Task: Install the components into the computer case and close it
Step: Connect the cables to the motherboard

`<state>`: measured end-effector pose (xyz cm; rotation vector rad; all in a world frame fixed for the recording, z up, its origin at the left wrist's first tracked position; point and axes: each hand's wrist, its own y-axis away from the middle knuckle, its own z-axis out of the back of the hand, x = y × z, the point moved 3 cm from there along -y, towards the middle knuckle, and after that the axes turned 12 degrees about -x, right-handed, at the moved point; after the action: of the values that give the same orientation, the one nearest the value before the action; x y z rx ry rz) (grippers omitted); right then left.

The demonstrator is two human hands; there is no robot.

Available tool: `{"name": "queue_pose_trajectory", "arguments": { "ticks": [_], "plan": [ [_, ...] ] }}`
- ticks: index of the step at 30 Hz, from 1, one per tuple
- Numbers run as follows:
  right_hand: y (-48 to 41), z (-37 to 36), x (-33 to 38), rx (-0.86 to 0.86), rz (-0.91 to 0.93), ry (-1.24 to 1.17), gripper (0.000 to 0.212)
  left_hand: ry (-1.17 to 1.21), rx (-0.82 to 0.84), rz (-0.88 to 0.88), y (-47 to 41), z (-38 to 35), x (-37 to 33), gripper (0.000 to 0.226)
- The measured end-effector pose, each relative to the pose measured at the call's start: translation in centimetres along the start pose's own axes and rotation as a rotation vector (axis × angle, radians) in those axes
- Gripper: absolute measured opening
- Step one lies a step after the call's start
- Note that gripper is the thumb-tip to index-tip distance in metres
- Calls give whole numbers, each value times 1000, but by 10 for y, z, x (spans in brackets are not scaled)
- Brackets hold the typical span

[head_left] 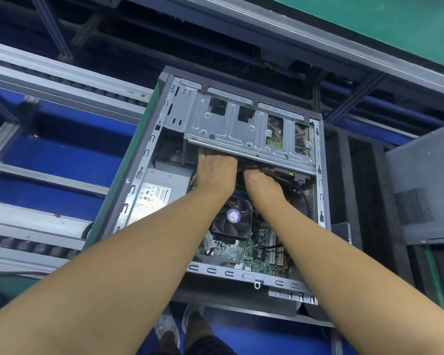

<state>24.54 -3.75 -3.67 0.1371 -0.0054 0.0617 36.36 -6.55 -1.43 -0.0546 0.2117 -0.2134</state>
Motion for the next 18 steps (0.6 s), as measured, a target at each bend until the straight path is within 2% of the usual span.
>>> {"name": "queue_pose_trajectory", "arguments": {
  "ticks": [2,4,7,10,13,15,18],
  "plan": [
    [-1,0,0,6,1,-6,34,56,43,31,-5,-6,2,33],
    [-2,0,-1,17,2,-14,35,160,161,90,-11,-13,2,36],
    [-2,-1,-2,23,6,-17,40,221,241,130,-19,-18,0,20],
    [-3,-3,-3,-6,-5,-29,38,194,215,135,-21,-24,-1,14],
    [-3,-5,-4,-19,-16,-48,37,186,109,118,-23,-27,-5,15],
    [-1,-5,-5,-33,-14,-55,36,189,24,94,-26,-28,-6,19],
    [0,-6,-5,-46,-16,-56,32,195,4,21,-27,-30,-7,16]
  ]
}}
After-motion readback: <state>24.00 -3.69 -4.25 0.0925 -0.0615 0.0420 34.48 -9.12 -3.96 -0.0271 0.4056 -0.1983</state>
